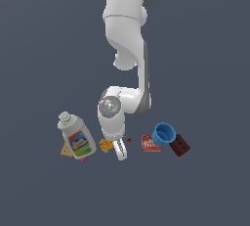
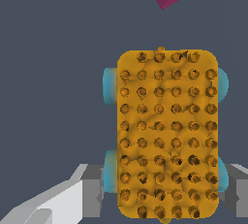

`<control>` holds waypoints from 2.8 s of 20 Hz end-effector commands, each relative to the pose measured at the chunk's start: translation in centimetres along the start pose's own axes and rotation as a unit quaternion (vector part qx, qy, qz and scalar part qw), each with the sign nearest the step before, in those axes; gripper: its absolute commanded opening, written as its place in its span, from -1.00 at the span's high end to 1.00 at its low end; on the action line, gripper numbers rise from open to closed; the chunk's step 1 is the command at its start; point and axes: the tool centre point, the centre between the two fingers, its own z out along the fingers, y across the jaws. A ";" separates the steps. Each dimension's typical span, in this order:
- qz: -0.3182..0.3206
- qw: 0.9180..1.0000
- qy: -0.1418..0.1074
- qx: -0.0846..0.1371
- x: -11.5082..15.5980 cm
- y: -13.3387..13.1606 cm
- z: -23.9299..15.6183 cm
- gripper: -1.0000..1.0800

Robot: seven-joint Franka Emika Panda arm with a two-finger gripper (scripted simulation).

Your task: Pick up a designated object from a clutter of objects.

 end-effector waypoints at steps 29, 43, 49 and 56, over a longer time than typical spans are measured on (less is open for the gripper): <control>0.000 1.000 -0.001 0.000 -5.1 2.5 -12.6 1.00; 0.001 1.000 0.001 0.000 -10.7 5.1 -26.8 1.00; 0.001 1.000 0.001 0.000 -12.8 6.0 -32.4 1.00; 0.001 1.000 0.001 0.000 -14.6 6.6 -37.0 1.00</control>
